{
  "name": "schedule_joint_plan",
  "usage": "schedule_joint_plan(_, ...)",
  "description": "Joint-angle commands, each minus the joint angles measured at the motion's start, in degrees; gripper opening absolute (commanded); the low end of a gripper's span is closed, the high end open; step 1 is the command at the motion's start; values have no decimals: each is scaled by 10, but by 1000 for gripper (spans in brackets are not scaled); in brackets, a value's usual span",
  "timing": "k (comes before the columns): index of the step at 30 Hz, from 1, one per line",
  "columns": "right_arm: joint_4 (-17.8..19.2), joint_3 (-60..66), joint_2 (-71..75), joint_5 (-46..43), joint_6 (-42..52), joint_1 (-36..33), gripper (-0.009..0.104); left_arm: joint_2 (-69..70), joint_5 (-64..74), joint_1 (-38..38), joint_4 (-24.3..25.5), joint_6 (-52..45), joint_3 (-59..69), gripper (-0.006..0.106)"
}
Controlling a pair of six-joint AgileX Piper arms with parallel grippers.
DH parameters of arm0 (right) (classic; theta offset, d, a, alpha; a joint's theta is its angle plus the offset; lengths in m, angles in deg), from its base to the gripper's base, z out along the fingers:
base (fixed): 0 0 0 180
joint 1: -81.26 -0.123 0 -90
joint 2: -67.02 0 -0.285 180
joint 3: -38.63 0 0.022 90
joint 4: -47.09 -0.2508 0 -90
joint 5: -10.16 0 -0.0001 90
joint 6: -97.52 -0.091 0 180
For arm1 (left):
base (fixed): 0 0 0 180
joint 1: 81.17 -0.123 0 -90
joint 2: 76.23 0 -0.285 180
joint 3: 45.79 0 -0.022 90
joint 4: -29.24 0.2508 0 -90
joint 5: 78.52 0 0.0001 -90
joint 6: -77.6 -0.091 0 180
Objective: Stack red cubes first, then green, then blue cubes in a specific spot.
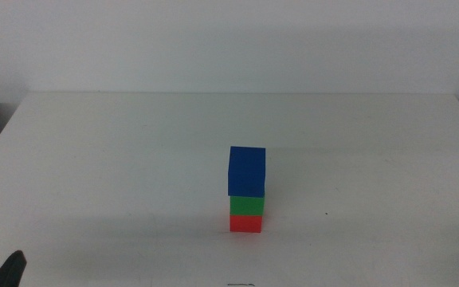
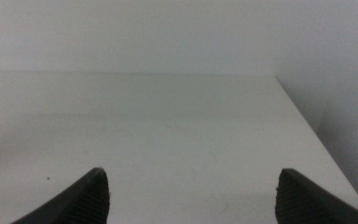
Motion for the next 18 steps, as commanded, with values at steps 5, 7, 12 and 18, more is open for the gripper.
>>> schedule_joint_plan(5, 7, -5, 9, -81, 5, 4, 82, 12, -158, 0, -9, 0, 45, 92)
schedule_joint_plan(7, 7, -5, 9, -96, 5, 4, 82, 12, -133, 0, -9, 0, 43, 92)
schedule_joint_plan(12, 7, -5, 9, -93, 5, 4, 82, 11, -137, 0, -9, 0, 43, 92)
schedule_joint_plan(18, 7, -5, 8, -93, 5, 4, 82, 12, -139, -43, -9, 0, 43, 92)
